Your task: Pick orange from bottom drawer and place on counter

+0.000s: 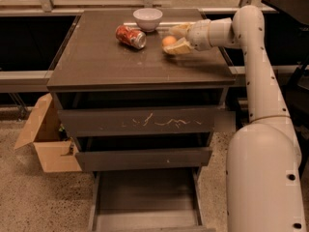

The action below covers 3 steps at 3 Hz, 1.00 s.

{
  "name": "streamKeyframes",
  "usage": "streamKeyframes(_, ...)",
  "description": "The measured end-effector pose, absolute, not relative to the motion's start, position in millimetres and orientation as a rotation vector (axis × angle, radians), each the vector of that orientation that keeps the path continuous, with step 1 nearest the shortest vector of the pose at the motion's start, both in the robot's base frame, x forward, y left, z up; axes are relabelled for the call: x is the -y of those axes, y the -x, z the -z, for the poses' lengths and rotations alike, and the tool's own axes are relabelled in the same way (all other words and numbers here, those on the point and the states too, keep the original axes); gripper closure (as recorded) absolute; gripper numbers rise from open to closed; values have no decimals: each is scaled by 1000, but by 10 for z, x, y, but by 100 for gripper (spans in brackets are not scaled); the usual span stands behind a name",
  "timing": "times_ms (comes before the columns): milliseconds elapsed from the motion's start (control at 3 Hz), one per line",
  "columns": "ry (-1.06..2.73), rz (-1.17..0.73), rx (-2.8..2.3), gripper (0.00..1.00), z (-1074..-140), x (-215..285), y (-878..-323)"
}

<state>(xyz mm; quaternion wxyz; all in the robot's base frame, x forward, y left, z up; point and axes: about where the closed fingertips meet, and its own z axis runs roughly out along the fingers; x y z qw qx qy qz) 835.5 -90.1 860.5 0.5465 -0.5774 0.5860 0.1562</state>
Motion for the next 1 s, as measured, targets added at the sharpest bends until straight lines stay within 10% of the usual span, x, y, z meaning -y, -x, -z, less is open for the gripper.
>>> streamKeyframes(1000,1277,-249,-1411,0,-8880,1372,-8349)
